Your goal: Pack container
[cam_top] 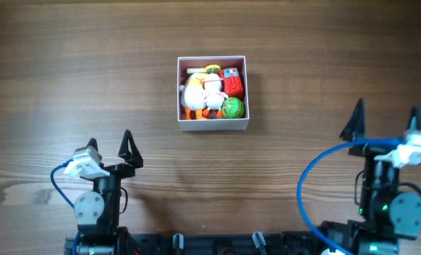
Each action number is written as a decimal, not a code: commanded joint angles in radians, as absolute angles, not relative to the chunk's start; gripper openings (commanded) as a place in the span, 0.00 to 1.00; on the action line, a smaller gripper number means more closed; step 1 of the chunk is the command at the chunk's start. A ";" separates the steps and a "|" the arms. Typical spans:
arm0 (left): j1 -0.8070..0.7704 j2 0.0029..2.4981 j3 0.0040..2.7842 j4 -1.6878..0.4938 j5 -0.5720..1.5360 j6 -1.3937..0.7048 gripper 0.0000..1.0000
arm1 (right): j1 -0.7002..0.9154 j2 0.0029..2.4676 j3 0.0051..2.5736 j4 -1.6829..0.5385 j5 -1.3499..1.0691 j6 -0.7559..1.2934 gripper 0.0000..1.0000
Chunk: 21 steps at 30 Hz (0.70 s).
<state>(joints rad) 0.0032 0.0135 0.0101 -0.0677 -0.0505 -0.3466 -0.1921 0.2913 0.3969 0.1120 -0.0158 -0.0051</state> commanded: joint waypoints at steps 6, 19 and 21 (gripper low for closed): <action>0.010 0.003 0.006 -0.068 -0.042 -0.345 1.00 | -0.136 0.135 0.228 0.116 -0.039 0.000 1.00; 0.010 0.003 0.006 -0.068 -0.041 -0.345 1.00 | -0.102 0.011 0.088 0.115 -0.047 0.003 1.00; 0.010 0.003 0.006 -0.068 -0.042 -0.345 1.00 | -0.102 0.003 0.073 0.119 -0.047 0.003 1.00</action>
